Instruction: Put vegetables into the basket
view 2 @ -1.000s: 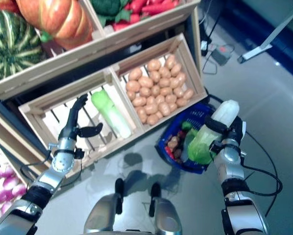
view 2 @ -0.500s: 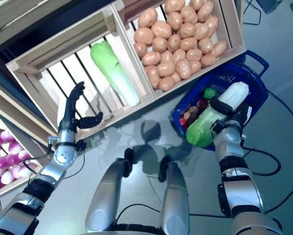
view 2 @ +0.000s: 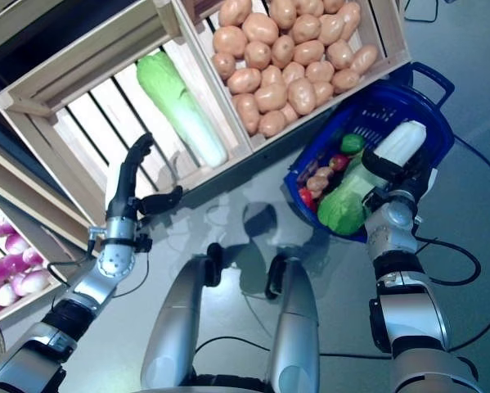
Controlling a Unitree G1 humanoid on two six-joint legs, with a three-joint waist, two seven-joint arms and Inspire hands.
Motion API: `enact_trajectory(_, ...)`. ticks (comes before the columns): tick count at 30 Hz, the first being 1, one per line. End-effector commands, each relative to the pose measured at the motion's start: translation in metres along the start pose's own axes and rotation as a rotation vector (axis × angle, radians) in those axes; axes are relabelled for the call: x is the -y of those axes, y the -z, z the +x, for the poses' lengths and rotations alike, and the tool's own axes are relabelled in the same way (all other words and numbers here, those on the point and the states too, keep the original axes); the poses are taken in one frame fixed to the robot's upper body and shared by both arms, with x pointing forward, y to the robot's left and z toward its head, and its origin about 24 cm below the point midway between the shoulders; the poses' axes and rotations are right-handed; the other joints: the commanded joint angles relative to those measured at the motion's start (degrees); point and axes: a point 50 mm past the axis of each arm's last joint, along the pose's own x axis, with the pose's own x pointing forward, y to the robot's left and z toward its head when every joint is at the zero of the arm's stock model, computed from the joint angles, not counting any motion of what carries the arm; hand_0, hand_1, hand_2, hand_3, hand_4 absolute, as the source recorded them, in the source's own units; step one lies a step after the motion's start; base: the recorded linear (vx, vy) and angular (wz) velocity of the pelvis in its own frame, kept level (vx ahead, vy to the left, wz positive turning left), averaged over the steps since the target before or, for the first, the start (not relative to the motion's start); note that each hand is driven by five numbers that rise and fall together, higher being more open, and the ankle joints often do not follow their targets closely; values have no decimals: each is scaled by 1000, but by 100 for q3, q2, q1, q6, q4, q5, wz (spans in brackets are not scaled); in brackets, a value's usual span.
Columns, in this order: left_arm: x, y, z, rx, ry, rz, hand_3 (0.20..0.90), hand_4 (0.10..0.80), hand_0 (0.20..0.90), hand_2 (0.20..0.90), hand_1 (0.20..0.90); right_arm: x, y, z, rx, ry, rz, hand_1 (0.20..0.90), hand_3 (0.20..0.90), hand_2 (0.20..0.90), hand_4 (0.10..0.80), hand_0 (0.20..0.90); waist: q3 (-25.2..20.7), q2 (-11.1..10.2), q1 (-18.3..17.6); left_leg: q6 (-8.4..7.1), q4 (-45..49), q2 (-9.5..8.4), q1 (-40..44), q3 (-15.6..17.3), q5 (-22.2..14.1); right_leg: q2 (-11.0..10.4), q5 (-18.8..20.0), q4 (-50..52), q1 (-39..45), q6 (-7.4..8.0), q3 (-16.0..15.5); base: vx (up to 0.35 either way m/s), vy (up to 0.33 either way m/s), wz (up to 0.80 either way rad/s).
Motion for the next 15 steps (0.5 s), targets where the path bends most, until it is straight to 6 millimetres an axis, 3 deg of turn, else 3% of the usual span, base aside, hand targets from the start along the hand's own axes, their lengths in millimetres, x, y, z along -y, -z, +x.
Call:
enact_trajectory(1, -10, -45, 13, 253, -89, -63, 900, 800, 900, 900, 900, -14, -63, 6, 249, -65, 170, 900, 900, 900, 800, 900, -34, 89, -23, 422, 194, -291, 588, 344, -803, 71, 276, -576, 773, -190, -313, 0, 0, 0)
enact_trajectory(5, -18, -40, 14, 242, -125, -25, 900, 800, 900, 900, 900, -23, -53, 2, 199, -233, 283, 900, 900, 900, 800, 900, -34, 82, -54, 380, -90, -290, 857, 365, -696, 99, 332, -805, 998, -165, -290, 66, 12, -3)
enact_trajectory(11, -32, -44, 24, 275, -187, 92, 900, 800, 900, 900, 900, -31, -50, -4, 182, -280, 370, 900, 900, 900, 800, 900, -34, 67, -137, 341, -372, -279, 1127, 407, -572, 137, 421, -1031, 1198, -142, -215, 50, 21, -5)
enact_trajectory(15, -47, -47, 35, 329, -232, 361, 900, 800, 900, 900, 900, -44, -61, -11, 235, -368, 402, 900, 900, 900, 800, 900, -34, 87, -223, 329, -506, -238, 1202, 485, -482, 155, 494, -1135, 1211, -132, -161, 14, 59, -2)
